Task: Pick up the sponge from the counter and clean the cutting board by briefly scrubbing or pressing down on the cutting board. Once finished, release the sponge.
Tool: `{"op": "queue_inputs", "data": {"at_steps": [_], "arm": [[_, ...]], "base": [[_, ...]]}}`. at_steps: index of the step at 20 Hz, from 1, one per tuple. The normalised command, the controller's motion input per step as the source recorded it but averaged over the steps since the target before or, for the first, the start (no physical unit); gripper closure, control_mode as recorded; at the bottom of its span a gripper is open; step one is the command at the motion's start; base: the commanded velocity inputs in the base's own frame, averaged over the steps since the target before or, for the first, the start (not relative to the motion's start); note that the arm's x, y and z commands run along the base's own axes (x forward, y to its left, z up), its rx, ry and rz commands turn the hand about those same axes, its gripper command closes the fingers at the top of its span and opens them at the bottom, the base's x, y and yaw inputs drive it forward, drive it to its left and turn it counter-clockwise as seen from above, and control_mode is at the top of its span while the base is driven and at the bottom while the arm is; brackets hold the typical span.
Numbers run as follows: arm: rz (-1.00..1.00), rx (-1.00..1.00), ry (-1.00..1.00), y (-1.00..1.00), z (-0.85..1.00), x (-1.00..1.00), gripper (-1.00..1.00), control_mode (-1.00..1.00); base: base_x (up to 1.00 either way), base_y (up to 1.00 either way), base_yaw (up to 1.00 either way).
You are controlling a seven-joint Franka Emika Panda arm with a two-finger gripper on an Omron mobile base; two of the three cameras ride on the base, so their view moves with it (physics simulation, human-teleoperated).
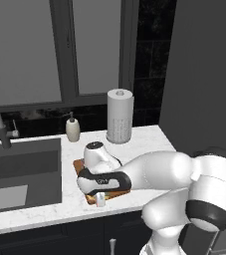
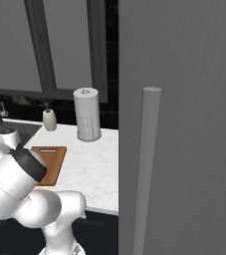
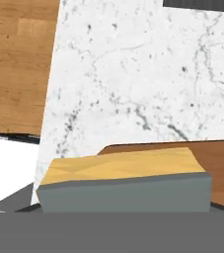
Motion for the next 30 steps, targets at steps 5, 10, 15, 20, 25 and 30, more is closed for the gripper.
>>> {"op": "queue_inputs", "data": {"at_steps": [5, 10, 15, 20, 25, 30], "arm": [[0.04, 0.02, 0.03, -0.36, 0.14, -0.74, 1.0, -1.0], [0.02, 0.0, 0.01, -0.54, 1.0, 0.62, 1.0, -1.0], [0.0, 0.0, 0.12, -0.65, 0.39, 0.83, 1.0, -1.0], [0.0, -0.04, 0.21, -0.58, -0.01, 0.87, 1.0, -1.0], [0.0, -0.02, 0.15, -0.57, -0.05, 0.63, 1.0, -1.0], [0.0, 0.0, 0.04, -0.59, -0.47, 0.16, 1.0, -1.0]], "base": [[0.0, 0.0, 0.0], [0.0, 0.0, 0.0], [0.0, 0.0, 0.0], [0.0, 0.0, 0.0], [0.0, 0.0, 0.0], [0.0, 0.0, 0.0]]}}
